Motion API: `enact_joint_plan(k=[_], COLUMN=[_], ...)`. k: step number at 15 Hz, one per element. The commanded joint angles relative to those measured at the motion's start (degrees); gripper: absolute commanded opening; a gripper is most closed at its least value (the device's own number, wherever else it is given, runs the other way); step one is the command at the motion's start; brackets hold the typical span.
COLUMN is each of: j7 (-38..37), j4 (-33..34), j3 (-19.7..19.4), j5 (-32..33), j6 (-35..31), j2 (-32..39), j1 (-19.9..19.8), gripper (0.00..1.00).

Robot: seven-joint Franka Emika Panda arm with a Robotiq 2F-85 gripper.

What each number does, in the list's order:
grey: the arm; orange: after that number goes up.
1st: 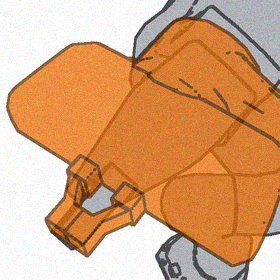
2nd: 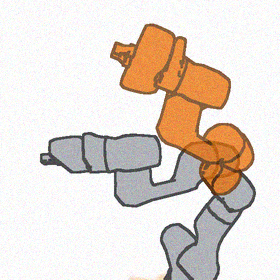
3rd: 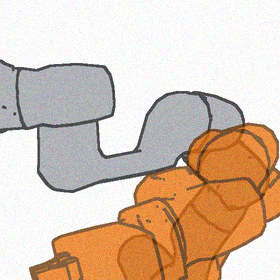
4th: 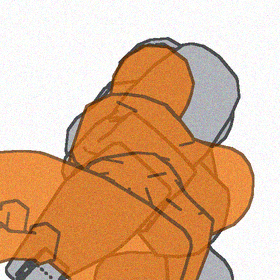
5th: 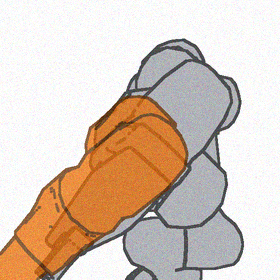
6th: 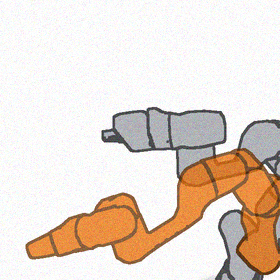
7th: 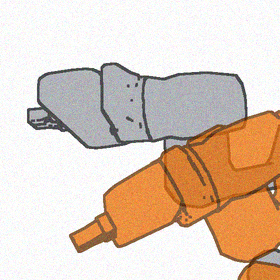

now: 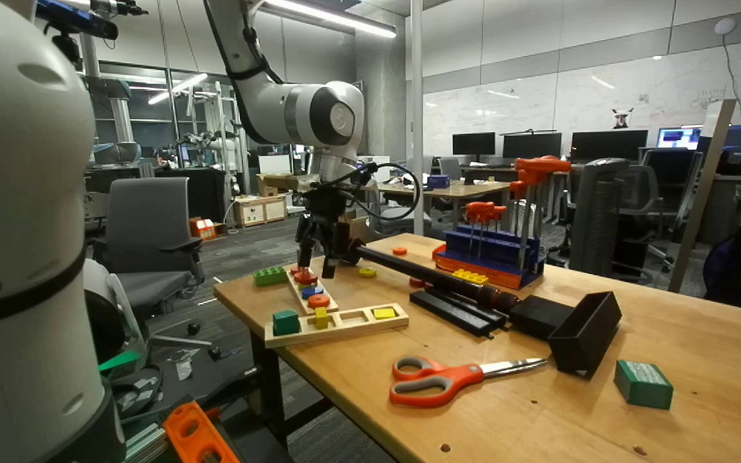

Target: Take the round orange and yellow blocks from the table and put them on the third and fourth position from the right on the wooden board respectively

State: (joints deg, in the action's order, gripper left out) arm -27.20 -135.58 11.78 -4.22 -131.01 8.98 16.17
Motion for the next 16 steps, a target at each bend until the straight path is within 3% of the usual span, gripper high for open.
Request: enact_joint_plan(k=[1,6,11,16], j7=[-0.87,0.75,1.33,-2.84], j4=[1.82,2.45,-1.16,-3.05], j3=[-0.34,-0.85,-0.84,-2.46], j5=[2.67,5.63,11.03,21.92], j6=[-0.52,-4.47,-12.98,-19.92], j2=[-0.89,-0.76,0.48,3.83], j1=[0.1,-0.35,0.45,3.42], gripper=[1.0,1.0,1.0,1.0])
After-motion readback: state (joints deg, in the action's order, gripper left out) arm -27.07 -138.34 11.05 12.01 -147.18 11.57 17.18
